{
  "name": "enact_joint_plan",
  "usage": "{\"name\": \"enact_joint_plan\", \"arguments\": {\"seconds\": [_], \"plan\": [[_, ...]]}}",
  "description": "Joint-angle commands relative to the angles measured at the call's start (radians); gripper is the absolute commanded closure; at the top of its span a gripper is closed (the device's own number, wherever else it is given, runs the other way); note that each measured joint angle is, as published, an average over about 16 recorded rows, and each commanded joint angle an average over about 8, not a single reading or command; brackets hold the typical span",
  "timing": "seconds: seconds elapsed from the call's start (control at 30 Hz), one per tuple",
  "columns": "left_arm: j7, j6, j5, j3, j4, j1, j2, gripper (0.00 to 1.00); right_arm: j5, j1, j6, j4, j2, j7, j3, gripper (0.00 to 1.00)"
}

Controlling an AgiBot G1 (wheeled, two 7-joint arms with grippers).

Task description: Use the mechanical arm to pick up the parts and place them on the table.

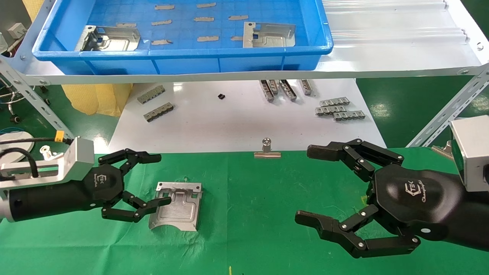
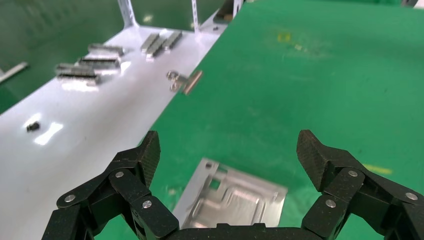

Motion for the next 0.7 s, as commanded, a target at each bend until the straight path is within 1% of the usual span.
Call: {"name": "enact_joint_plan", "arguments": {"seconds": [0.03,0.7], "plan": [[-0.024,-0.004,-0.009,-0.017,-0.040,0.017,-0.009,0.00,0.000,0.000,0.000,0.000,0.000,0.000,0.000,0.00],[-0.270,-0.043,-0.104,-0.185,-0.446,0.191,-0.103,0.00,0.000,0.000,0.000,0.000,0.000,0.000,0.000,0.00]]}}
